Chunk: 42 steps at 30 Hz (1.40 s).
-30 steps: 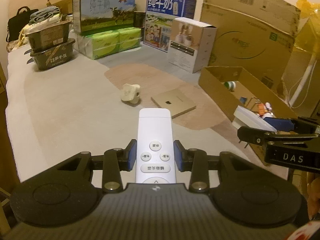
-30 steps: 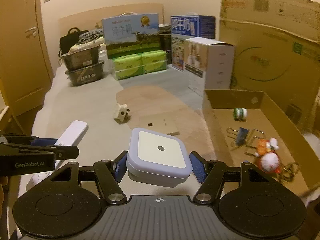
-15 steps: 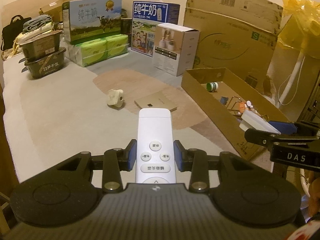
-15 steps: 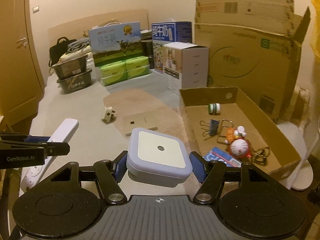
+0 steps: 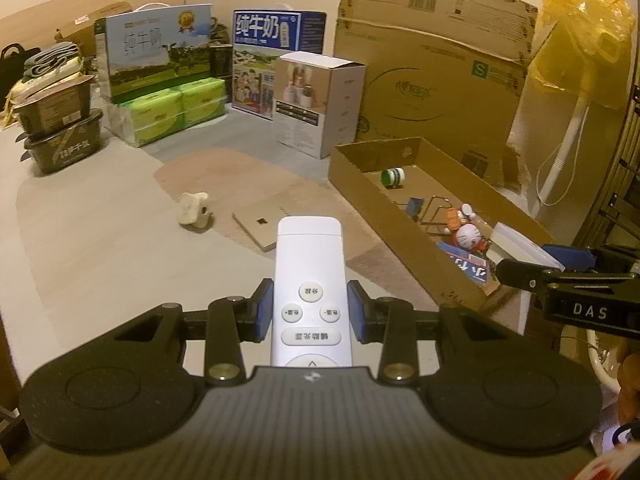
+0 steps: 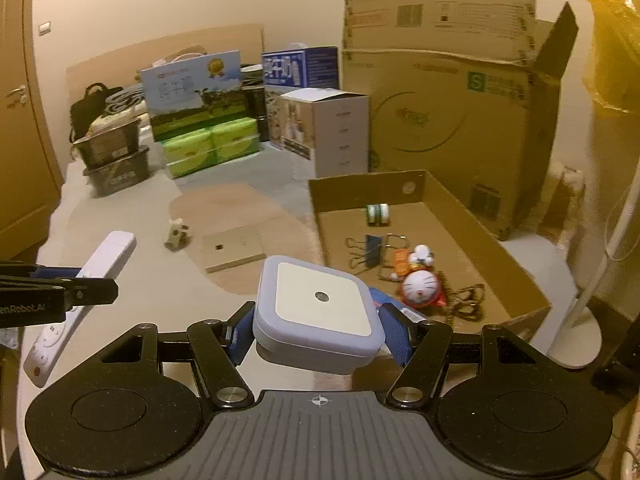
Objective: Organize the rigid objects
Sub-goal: 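Carry the remote toward the cardboard tray with the left tool while the right tool carries the night-light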
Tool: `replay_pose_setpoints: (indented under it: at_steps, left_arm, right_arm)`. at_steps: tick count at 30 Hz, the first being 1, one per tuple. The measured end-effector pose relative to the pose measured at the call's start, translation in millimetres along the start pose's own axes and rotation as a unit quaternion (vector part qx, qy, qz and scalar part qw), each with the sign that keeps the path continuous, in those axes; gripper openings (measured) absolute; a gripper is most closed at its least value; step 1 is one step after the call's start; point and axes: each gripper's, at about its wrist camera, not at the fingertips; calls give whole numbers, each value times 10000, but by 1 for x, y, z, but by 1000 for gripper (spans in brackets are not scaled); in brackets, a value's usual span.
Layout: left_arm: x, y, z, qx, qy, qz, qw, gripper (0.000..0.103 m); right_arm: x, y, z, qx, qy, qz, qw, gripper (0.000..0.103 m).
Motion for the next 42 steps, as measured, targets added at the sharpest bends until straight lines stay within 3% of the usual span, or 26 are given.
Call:
replay_pose_setpoints:
  at_steps: [22,42]
  left_arm:
    - [46,-22,-63,441,490,144,9977,35]
    - [104,-56,-97,583,744,239,9952,35]
  right_arm:
    - [5,-5,-65,84,520,-12,9986,65]
    - [46,-28,-102,-26,495,38,9988,65]
Point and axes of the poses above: each gripper's, at about its wrist camera, not at the fingertips, and x roughly the way its jaws point, z to its left, y to its underside, and after that the axes turned 6 degrees about y, right-handed
